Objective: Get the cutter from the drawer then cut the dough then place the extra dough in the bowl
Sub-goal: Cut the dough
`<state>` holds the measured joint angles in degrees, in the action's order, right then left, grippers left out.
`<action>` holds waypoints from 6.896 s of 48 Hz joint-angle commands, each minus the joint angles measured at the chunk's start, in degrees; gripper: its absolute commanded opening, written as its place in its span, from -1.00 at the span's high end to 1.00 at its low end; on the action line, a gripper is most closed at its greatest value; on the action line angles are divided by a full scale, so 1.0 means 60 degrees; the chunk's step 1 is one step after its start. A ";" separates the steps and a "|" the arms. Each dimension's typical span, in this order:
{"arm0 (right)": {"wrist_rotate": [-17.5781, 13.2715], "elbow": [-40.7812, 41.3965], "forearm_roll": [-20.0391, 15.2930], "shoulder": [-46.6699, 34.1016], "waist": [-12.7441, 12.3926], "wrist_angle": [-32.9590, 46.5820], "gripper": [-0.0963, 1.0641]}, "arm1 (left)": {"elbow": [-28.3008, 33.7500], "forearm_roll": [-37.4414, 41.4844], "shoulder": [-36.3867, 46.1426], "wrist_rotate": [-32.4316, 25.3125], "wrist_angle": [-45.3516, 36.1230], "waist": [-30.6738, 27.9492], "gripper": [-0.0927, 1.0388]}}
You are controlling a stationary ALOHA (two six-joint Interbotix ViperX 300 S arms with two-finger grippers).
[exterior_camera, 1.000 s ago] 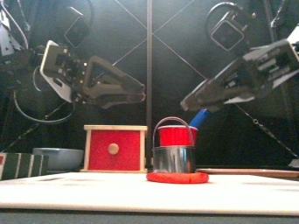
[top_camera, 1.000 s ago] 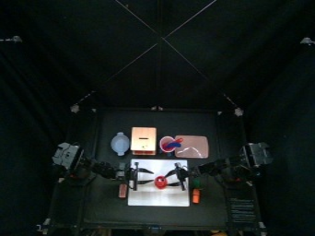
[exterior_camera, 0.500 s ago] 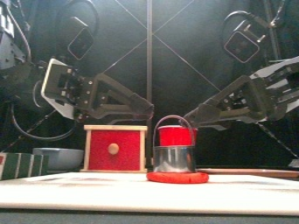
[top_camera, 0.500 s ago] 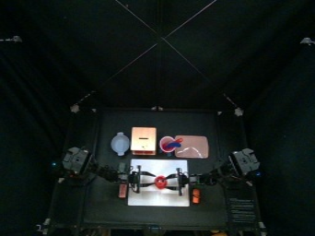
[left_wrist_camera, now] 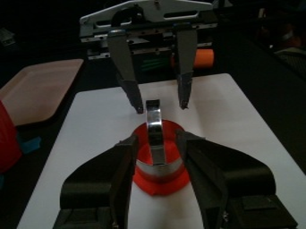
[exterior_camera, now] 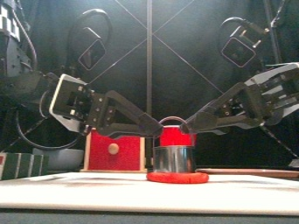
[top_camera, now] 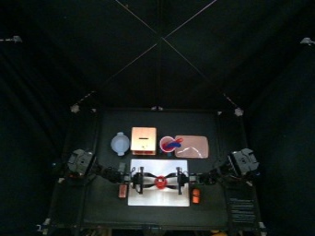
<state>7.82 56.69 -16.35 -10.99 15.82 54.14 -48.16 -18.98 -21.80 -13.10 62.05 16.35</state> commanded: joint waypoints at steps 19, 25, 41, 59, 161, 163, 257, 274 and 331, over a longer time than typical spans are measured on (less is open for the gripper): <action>0.0029 -0.0425 -0.0015 0.0366 -0.0132 -0.0381 -0.56 | 0.0220 0.0161 0.0059 0.0234 -0.0044 -0.0029 -0.51; 0.0029 -0.0425 -0.0015 0.0439 -0.0088 -0.0498 -0.56 | 0.0278 0.0146 0.0059 0.0220 -0.0234 -0.0059 -0.48; 0.0073 -0.0454 0.0059 0.0571 -0.0190 -0.0981 -0.55 | 0.0337 0.0161 0.0205 0.0190 -0.0747 -0.0249 -0.46; 0.0059 -0.0454 0.0073 0.0322 -0.0557 -0.1113 -0.35 | 0.0308 0.0176 0.0205 0.0190 -0.0762 -0.0366 -0.39; 0.0059 -0.0718 -0.1245 -0.0879 -0.0308 -0.2402 -0.04 | 0.0293 0.0659 -0.0293 0.1978 -0.3252 -0.0308 0.02; 0.0044 -0.0718 -0.1216 -0.0820 -0.0308 -0.2417 -0.04 | 0.0337 0.0762 -0.0088 0.1919 -0.3457 -0.0352 0.00; -0.0015 -0.2402 -0.0923 0.1685 -0.1260 -0.7266 -0.57 | -0.0396 0.0381 0.1509 0.0366 -0.3398 -0.0923 -0.56; -0.0117 -0.3911 0.0132 0.1582 -0.1670 -1.1074 -0.57 | -0.0264 0.0381 0.1069 0.0366 -0.2842 -0.0630 -0.23; -0.0117 -0.4321 0.0688 0.1230 -0.1816 -1.1528 -0.58 | 0.0557 0.0176 0.0044 0.0352 -0.3193 -0.0483 -0.20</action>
<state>7.12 31.55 -12.04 -4.48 4.83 -15.29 -46.32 -17.75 -21.71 -10.90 43.59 13.97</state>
